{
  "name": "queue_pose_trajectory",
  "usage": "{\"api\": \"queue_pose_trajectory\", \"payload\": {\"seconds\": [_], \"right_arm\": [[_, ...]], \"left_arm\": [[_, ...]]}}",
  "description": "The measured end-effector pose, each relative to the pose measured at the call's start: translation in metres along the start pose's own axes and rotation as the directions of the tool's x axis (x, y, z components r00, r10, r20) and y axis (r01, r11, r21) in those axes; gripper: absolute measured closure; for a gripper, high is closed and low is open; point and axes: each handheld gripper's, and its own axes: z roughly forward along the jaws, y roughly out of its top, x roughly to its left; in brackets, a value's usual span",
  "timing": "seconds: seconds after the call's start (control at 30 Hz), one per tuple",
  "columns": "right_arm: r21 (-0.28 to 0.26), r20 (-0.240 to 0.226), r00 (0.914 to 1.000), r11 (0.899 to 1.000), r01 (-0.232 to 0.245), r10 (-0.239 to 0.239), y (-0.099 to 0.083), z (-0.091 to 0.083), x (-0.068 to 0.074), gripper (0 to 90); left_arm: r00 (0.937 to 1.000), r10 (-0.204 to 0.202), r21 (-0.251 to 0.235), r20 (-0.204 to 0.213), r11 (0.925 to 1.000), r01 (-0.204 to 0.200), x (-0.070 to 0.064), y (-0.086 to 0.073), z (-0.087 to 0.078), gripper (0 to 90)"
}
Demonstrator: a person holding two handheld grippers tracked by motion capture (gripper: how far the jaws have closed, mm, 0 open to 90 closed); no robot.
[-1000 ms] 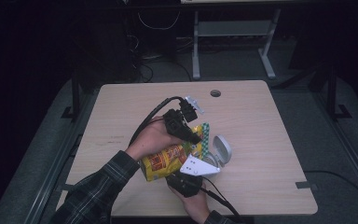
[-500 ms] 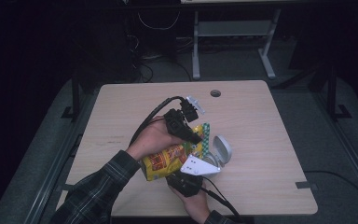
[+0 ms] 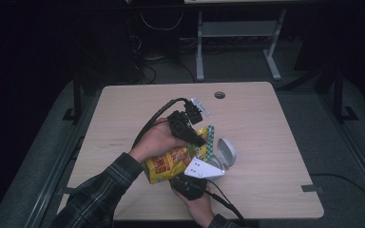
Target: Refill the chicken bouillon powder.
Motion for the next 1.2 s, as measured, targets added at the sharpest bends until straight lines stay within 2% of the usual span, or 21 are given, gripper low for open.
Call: {"api": "queue_pose_trajectory", "payload": {"seconds": [1.2], "right_arm": [[0.0,-0.004,1.0,1.0,0.001,-0.001,0.0002,0.0003,0.0009,89.8]], "left_arm": [[1.0,0.0,-0.001,-0.005,1.0,0.0,-0.0014,-0.0011,-0.0011,89.5]]}}
